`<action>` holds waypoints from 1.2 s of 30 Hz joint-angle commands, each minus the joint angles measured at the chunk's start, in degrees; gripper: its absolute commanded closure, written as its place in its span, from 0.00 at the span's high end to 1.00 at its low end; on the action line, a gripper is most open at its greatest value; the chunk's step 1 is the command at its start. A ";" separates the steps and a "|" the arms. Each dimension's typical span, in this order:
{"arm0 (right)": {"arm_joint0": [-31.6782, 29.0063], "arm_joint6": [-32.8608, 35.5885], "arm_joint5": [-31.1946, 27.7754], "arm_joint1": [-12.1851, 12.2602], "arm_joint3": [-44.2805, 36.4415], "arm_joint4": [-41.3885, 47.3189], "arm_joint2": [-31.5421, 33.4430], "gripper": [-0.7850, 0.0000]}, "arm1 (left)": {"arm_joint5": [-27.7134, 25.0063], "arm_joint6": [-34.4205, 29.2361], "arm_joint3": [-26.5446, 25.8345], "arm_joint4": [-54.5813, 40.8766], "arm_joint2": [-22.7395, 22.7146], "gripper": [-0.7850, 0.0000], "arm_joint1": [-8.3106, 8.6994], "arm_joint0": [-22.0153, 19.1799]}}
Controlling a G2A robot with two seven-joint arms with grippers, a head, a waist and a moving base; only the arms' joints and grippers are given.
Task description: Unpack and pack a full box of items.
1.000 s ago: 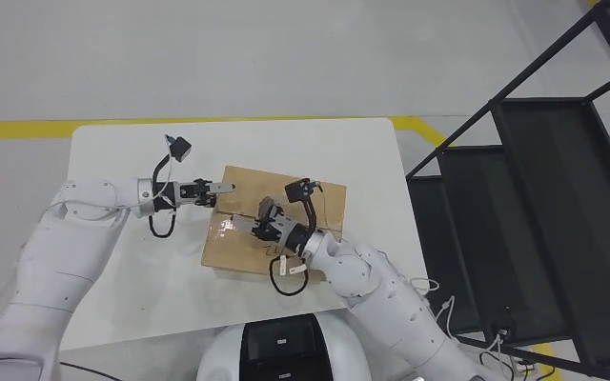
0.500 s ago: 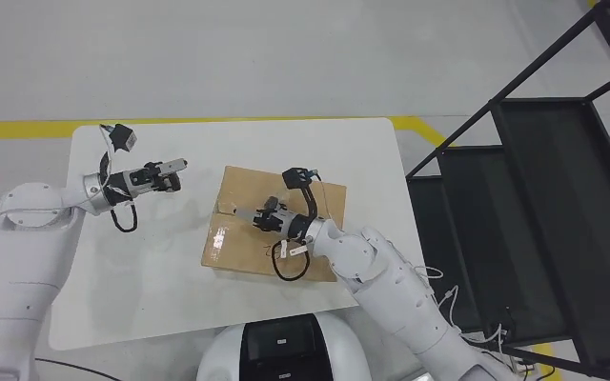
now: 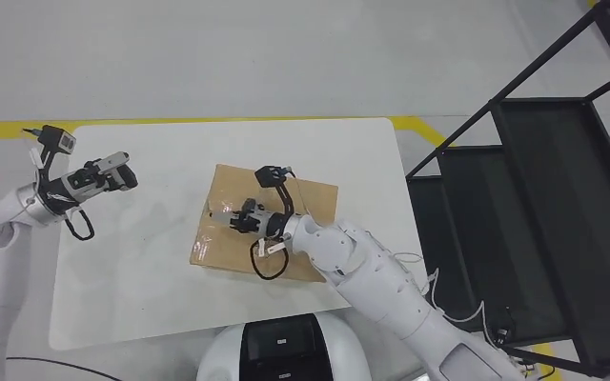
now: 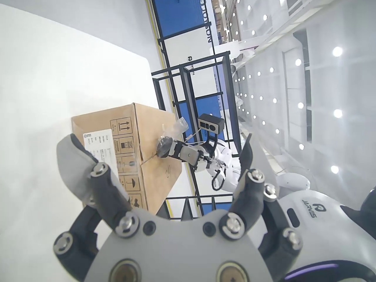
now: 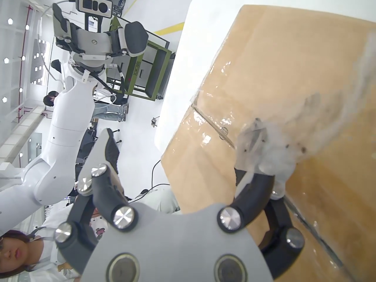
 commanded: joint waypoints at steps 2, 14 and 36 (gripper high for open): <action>1.44 -0.28 -0.73 -0.49 0.91 0.48 -1.14 1.00 | 0.26 0.23 -0.69 -0.65 -0.92 1.00 0.19 1.42; 3.87 -0.74 -2.10 -1.51 3.44 2.16 -2.47 1.00 | 1.42 0.72 -2.59 -1.49 -0.87 1.00 0.24 3.15; 12.87 -3.24 -4.06 -6.62 14.15 6.96 -10.32 1.00 | 1.86 0.53 -3.72 -2.09 -2.87 1.00 0.76 5.22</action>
